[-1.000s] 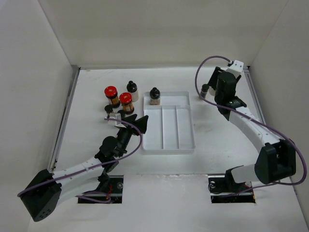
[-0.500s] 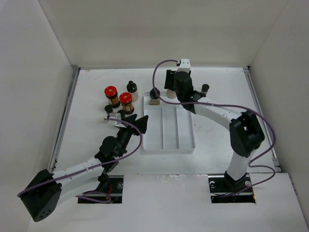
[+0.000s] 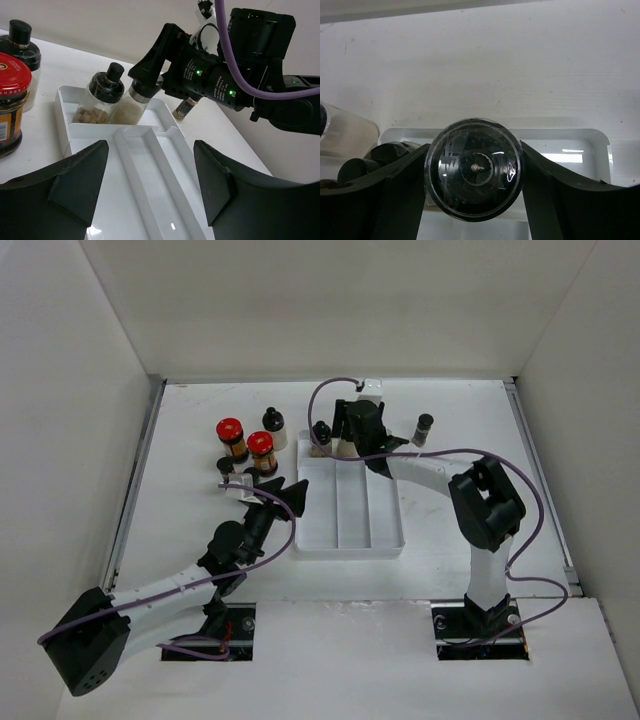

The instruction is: Organize the condiment bottles

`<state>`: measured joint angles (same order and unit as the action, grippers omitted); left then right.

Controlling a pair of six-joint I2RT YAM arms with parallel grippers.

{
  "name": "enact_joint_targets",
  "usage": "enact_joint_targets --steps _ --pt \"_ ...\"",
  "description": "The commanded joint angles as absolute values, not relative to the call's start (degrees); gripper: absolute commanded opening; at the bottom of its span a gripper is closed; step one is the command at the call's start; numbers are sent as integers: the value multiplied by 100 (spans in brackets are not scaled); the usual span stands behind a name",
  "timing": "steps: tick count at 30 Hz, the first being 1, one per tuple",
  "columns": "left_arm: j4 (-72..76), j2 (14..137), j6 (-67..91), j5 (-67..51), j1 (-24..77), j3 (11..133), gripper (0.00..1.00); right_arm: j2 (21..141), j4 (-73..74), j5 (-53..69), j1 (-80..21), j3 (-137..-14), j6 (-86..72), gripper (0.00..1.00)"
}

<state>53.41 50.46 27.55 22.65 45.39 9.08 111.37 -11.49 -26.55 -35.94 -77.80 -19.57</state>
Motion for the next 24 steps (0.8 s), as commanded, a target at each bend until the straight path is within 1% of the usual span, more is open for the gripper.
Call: enact_joint_targets --steps 1,4,8,12,14,15,17,19,20,22,23,24 --pt "5713 5054 2821 2206 4539 1011 68 11030 -1934 -2716 -3660 -7735 -2162 77" --pt "5713 5071 2821 2206 4531 1011 68 11030 -1907 -2672 -3660 -7594 -2259 85" --pt "5713 5115 2821 2197 4557 1028 68 10812 -1898 -2584 -3652 -7471 -2224 92" --pt "5713 5054 2821 2188 4513 1011 68 10092 -1916 -2549 -3512 -7120 -2189 94" --pt "5713 5062 2821 2188 4522 1011 68 9670 -1933 -2540 -3275 -6848 -2127 89" --pt "5713 5062 2821 2188 4539 1019 68 9503 -1934 -2540 -3126 -6699 -2110 83" --pt "5713 5054 2804 2188 4583 1028 68 9256 -1872 -2531 -2731 -6435 -2109 63" --pt "5713 5054 2821 2188 4583 1028 68 9150 -1759 -2557 -2344 -6241 -2109 48" --pt "5713 5071 2821 2188 4583 1028 68 9158 -1627 -2592 -2177 -6223 -2092 46" --pt "5713 5106 2821 2188 4583 1037 68 9228 -1355 -2610 -1895 -6240 -2092 47" --pt "5713 5106 2821 2180 4583 1046 68 9289 -1275 -2619 -1772 -6258 -2057 50" --pt "5713 5089 2821 2171 4592 1046 68 9368 -1214 -2628 -1658 -6293 -1987 58"
